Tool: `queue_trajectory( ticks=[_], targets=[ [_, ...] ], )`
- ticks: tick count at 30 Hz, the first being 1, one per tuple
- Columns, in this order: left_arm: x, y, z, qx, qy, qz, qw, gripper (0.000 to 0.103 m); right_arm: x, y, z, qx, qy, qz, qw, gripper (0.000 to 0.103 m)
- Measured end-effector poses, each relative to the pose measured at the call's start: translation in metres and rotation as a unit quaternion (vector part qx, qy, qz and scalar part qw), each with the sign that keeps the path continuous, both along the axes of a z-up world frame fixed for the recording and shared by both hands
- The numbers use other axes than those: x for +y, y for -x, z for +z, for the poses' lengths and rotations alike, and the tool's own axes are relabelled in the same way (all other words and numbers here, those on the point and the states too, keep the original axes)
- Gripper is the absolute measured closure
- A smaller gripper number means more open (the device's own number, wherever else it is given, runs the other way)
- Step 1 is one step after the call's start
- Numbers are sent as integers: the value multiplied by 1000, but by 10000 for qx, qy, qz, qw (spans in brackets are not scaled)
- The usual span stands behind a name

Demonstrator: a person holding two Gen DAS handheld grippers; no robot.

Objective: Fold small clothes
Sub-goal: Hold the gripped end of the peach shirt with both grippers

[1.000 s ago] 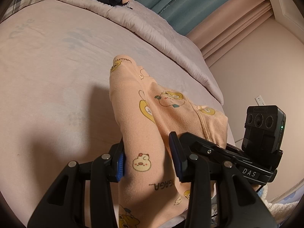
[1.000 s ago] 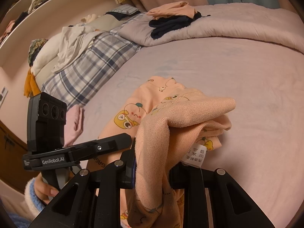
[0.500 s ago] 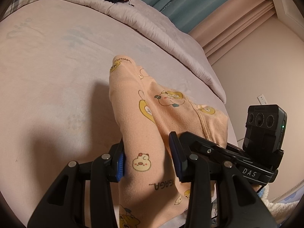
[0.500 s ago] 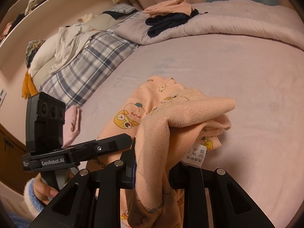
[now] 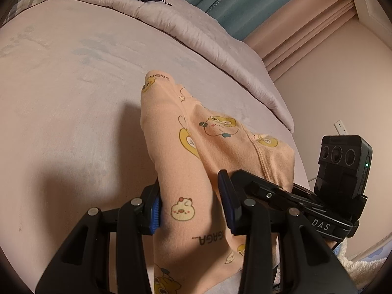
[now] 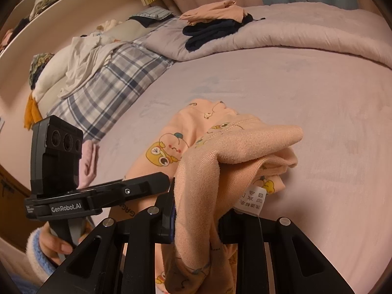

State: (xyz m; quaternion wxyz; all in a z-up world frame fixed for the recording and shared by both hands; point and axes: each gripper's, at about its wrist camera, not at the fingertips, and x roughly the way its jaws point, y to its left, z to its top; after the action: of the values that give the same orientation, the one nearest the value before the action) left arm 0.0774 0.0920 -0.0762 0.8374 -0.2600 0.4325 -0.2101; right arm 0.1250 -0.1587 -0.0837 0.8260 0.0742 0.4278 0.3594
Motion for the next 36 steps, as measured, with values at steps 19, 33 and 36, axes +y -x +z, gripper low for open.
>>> queue_trajectory(
  ticks=[19, 33, 36],
  targets=[
    [1, -34, -6, 54, -95, -89, 9999, 63, 6, -13, -4, 6, 66, -49, 10000, 77],
    [0, -73, -6, -40, -361, -172, 9992, 63, 6, -41, -3, -126, -6, -197, 9997, 77],
    [-1, -80, -8, -46, -403, -197, 9990, 63, 5, -46, -4, -133, -8, -224, 9997, 77]
  ],
)
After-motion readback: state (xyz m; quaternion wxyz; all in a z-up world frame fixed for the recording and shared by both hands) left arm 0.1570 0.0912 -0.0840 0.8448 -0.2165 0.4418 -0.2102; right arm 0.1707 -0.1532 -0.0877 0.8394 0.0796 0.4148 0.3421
